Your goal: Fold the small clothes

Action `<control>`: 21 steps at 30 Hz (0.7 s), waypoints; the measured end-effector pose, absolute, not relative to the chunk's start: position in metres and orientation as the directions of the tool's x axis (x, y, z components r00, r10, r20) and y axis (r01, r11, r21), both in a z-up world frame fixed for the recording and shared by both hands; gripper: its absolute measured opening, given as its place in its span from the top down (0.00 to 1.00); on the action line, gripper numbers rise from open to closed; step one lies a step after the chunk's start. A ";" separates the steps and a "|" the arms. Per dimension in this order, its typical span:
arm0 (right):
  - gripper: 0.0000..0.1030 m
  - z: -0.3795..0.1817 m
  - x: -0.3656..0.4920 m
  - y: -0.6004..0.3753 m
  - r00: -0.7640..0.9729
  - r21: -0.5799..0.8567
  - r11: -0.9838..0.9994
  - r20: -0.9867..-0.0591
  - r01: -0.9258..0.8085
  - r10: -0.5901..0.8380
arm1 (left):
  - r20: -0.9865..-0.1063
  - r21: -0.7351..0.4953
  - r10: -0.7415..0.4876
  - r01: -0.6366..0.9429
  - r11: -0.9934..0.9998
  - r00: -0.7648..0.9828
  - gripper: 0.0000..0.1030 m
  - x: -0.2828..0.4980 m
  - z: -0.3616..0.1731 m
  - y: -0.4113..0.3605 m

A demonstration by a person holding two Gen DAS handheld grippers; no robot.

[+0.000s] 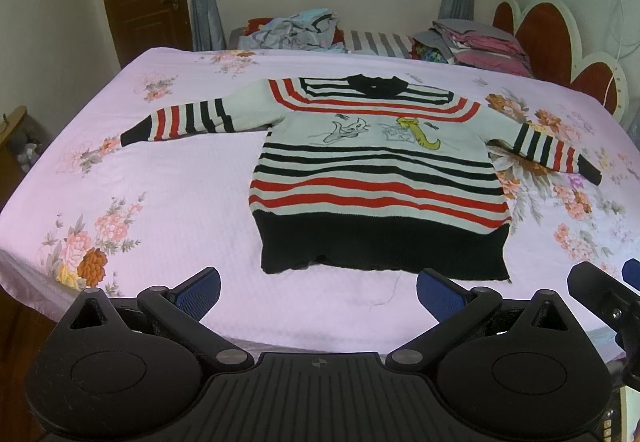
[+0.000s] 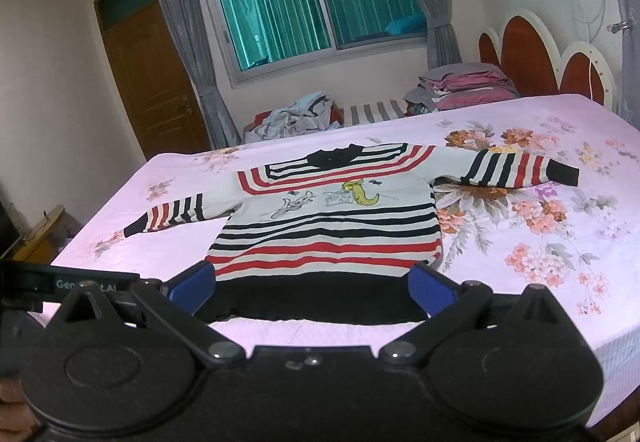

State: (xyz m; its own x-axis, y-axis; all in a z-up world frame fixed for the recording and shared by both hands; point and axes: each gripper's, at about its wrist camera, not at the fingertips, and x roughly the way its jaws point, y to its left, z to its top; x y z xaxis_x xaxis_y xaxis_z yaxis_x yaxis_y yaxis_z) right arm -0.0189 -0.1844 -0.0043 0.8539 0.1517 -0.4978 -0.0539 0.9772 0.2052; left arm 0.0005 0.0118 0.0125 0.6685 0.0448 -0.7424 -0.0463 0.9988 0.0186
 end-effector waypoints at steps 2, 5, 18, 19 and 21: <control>0.00 -0.004 -0.019 -0.185 0.854 0.206 0.977 -0.498 -0.055 0.152 | -0.743 0.019 0.047 -0.049 0.999 0.668 0.00 0.000 0.013 0.011; 0.00 -0.005 -0.018 -0.185 0.853 0.205 0.977 -0.500 -0.054 0.152 | -0.742 0.020 0.049 -0.051 0.999 0.668 0.00 0.001 0.014 0.010; 0.00 -0.009 -0.011 -0.182 0.848 0.206 0.978 -0.511 -0.038 0.141 | -0.753 0.016 0.042 -0.047 0.999 0.656 0.00 0.018 0.010 0.025; 0.00 -0.009 -0.009 -0.183 0.848 0.206 0.978 -0.512 -0.035 0.139 | -0.754 0.017 0.042 -0.045 0.999 0.655 0.00 0.020 0.009 0.025; 0.00 -0.010 -0.005 -0.184 0.846 0.210 0.977 -0.514 -0.033 0.139 | -0.755 0.018 0.042 -0.042 0.999 0.654 0.00 0.025 0.008 0.025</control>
